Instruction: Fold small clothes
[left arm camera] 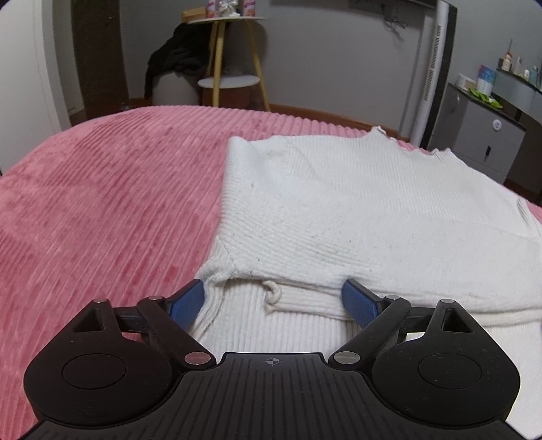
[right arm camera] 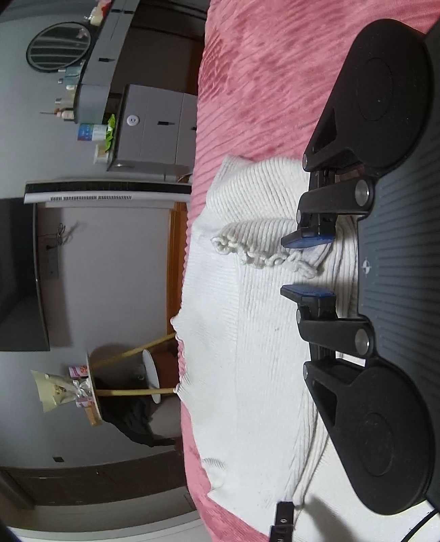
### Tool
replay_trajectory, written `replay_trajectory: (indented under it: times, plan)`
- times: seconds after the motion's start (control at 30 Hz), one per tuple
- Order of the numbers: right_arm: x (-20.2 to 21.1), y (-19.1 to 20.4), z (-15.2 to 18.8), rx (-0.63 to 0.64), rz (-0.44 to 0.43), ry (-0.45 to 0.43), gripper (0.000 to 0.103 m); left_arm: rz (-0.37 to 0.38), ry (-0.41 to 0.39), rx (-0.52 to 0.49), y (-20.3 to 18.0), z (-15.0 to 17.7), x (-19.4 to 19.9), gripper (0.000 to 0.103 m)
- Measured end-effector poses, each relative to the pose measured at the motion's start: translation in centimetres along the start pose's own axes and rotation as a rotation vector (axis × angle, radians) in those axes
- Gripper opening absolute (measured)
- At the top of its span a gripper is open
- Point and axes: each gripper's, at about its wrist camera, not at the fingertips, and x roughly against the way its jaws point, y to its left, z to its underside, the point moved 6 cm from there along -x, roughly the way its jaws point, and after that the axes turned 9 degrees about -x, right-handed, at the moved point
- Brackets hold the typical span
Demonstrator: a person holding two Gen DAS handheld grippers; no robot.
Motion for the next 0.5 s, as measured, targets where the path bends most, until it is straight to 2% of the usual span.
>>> replay_trajectory:
  times: [0.07, 0.13, 0.17, 0.2, 0.3, 0.37, 0.5]
  plan:
    - [0.5, -0.7, -0.4, -0.005, 0.043, -0.019, 0.021, -0.001, 0.011, -0.018, 0.2, 0.3, 0.2, 0.093]
    - [1.1, -2.3, -0.7, -0.019, 0.152, -0.021, 0.022, -0.005, 0.037, -0.015, 0.8, 0.7, 0.6, 0.093]
    - [1.5, -3.3, -0.9, -0.056, 0.161, -0.011, 0.027, -0.015, 0.058, -0.007, 1.3, 1.0, 1.0, 0.093]
    - [2.2, -4.2, -1.1, -0.097, 0.17, -0.007, 0.036, -0.028, 0.073, 0.002, 1.8, 1.5, 1.4, 0.093]
    - [5.6, -5.3, -2.0, -0.098, 0.225, -0.059, 0.038, -0.03, 0.089, 0.028, 2.7, 3.2, 3.7, 0.091]
    - [7.7, -5.4, -2.0, -0.107, 0.19, -0.051, 0.04, -0.023, 0.092, 0.025, 2.8, 4.6, 5.7, 0.091]
    - [11.5, -5.0, -0.1, -0.179, 0.041, 0.083, 0.043, -0.01, 0.094, 0.027, 3.2, 7.1, 10.0, 0.093]
